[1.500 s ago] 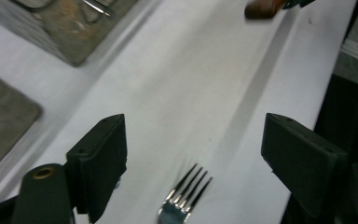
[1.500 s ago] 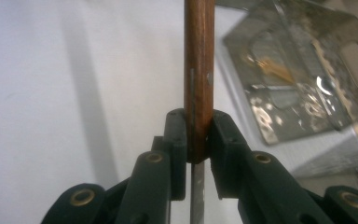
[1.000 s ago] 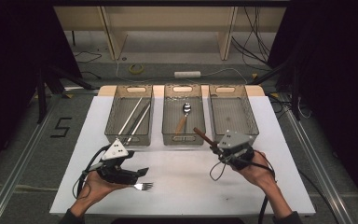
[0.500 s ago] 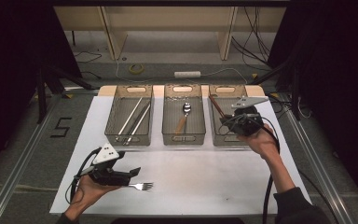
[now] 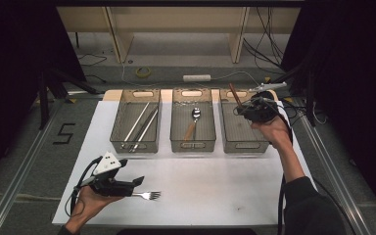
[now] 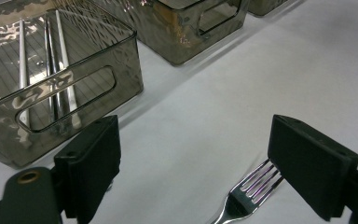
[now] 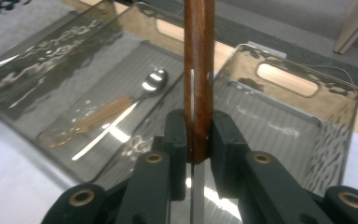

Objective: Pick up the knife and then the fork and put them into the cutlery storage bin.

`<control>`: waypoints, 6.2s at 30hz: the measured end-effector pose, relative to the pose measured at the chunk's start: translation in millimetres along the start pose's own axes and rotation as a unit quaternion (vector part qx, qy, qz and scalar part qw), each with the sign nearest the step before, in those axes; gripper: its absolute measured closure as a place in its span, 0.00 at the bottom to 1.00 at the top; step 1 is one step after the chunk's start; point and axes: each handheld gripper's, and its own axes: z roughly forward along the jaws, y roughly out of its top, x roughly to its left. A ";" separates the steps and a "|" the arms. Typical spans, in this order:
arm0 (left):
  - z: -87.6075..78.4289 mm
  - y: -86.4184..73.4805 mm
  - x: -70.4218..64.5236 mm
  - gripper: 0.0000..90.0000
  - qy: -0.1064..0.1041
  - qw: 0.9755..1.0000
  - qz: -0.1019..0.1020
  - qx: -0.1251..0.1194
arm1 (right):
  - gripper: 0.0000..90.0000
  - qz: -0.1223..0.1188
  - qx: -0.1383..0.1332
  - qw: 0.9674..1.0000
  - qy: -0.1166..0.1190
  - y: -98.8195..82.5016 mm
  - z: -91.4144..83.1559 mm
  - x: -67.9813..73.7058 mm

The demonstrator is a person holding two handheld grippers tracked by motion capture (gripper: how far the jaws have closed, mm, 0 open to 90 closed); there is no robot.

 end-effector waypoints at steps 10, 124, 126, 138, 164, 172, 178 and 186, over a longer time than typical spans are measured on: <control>-1.9 -1.6 -0.3 0.18 0.004 1.000 -0.002 -0.003 | 0.87 0.037 0.006 0.999 -0.022 6.2 18.4 -20.5; 24.9 -20.2 28.5 0.61 -0.048 0.919 0.161 0.357 | 0.35 -0.002 -0.038 0.988 0.148 -142.2 -42.6 98.7; 25.3 -19.7 28.7 0.62 -0.049 0.917 0.163 0.360 | 0.35 -0.002 -0.038 0.988 0.147 -142.2 -42.4 98.9; 27.9 -18.3 27.4 0.74 -0.073 0.910 0.170 0.370 | 0.35 -0.003 -0.038 0.988 0.148 -141.9 -42.1 98.5; 20.3 4.1 14.8 0.84 -0.095 0.934 0.107 0.326 | 0.35 -0.015 -0.039 0.986 0.161 -140.2 -42.9 105.3; 39.6 23.7 -12.4 0.84 -0.126 0.931 0.111 0.324 | 0.35 -0.053 -0.052 0.982 0.175 -136.2 -45.3 127.5; 58.0 34.5 -30.8 0.84 -0.151 0.924 0.127 0.329 | 0.35 -0.084 -0.050 0.978 0.185 -134.9 -43.7 143.9; 76.9 47.4 -51.0 0.84 -0.179 0.908 0.156 0.345 | 0.35 -0.150 -0.042 0.968 0.196 -135.4 -37.7 173.6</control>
